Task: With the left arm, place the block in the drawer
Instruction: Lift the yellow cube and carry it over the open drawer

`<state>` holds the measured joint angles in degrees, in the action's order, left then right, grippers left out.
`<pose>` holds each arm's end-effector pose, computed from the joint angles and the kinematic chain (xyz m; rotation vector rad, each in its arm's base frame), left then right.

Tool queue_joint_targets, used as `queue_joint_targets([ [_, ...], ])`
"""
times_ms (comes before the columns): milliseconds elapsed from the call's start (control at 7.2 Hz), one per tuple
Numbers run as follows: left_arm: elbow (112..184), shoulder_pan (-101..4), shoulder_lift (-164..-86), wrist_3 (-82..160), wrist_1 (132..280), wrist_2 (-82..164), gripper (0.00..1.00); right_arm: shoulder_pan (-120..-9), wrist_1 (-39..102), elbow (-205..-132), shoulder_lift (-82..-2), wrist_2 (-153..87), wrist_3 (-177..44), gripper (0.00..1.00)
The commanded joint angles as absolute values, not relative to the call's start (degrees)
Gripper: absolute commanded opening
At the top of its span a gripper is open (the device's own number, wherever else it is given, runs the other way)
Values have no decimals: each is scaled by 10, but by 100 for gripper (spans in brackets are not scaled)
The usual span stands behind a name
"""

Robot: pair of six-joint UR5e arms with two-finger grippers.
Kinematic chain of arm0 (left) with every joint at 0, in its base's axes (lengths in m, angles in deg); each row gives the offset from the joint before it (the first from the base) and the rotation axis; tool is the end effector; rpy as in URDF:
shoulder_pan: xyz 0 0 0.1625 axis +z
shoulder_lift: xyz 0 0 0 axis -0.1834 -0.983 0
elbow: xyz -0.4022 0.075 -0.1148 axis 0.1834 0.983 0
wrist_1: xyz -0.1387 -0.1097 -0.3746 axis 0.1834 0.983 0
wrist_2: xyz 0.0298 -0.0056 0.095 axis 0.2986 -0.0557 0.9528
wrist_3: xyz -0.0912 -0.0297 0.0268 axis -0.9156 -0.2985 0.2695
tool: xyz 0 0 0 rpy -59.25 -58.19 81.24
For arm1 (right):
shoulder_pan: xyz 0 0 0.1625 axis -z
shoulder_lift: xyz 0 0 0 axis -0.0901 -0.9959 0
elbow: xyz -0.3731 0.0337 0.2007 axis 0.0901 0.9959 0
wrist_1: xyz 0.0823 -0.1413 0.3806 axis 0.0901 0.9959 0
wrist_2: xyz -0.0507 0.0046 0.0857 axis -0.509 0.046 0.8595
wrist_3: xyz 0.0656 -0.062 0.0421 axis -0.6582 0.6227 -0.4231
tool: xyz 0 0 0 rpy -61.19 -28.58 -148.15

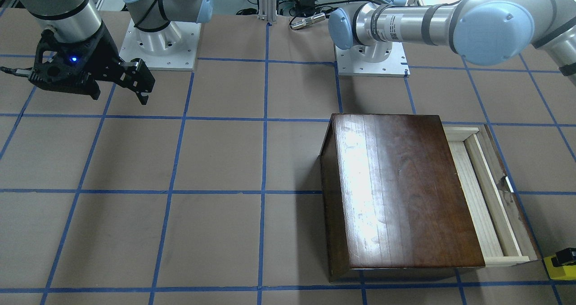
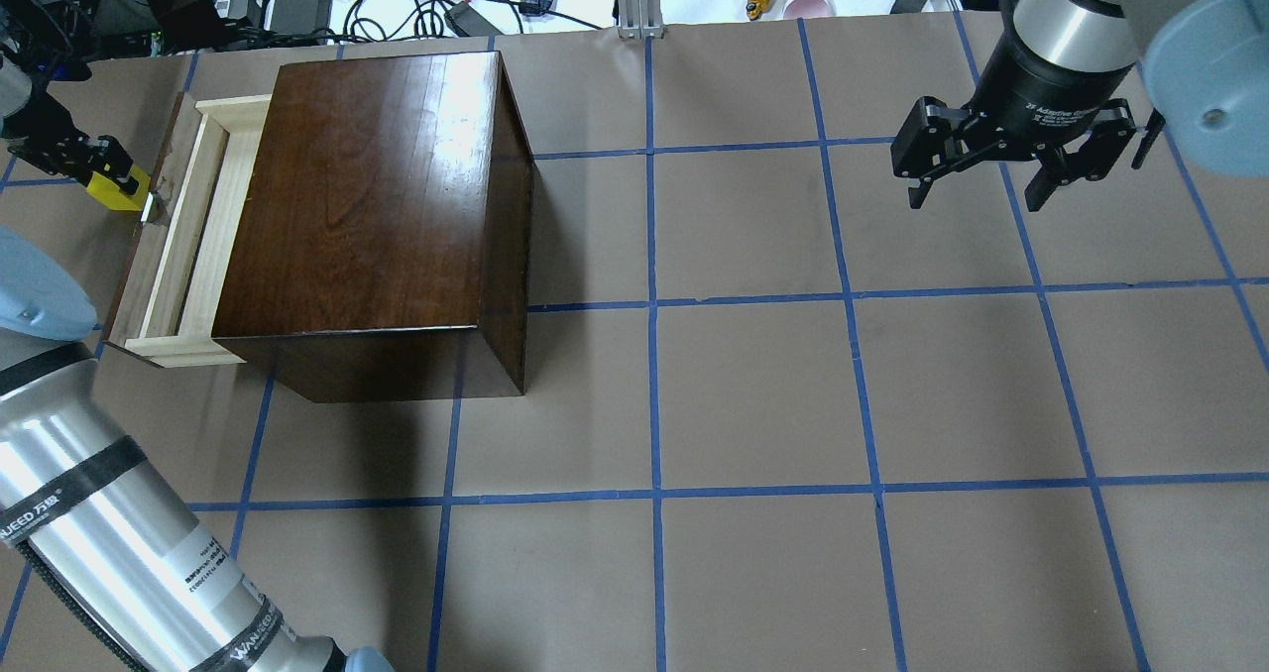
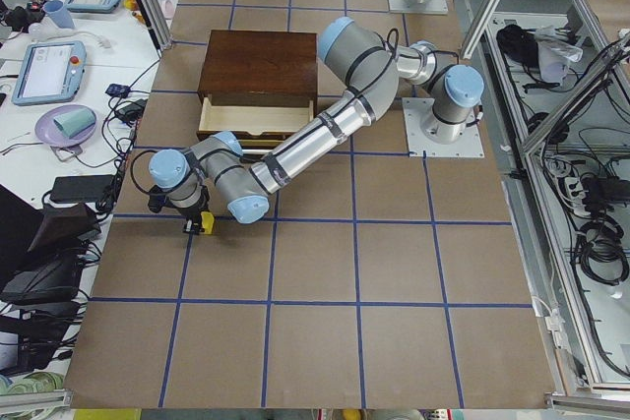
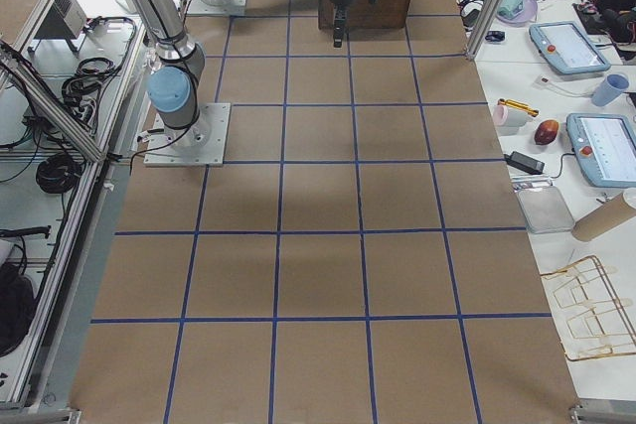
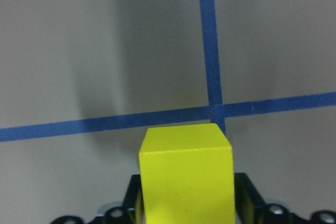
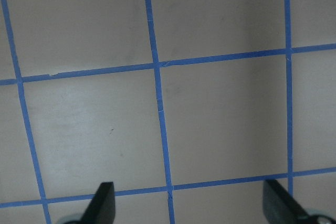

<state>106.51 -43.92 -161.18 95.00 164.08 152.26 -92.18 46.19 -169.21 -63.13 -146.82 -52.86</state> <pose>0.3731 -0.7532 0.2034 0.1620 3.1350 -0.0164 0.1065 -0.4870 0.4723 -0.1507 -3.1216 -0.0170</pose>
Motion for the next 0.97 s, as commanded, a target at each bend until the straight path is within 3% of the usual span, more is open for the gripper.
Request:
queue_joint_targets([
  [0,1067,-439,-1606,952,1642,1523,41,-922,462,-1692,-631,-1468,-529,100],
  [833,1126,-452,-1441,950,1767,1531,41,-922,462,-1692,-631,-1469,-529,100],
])
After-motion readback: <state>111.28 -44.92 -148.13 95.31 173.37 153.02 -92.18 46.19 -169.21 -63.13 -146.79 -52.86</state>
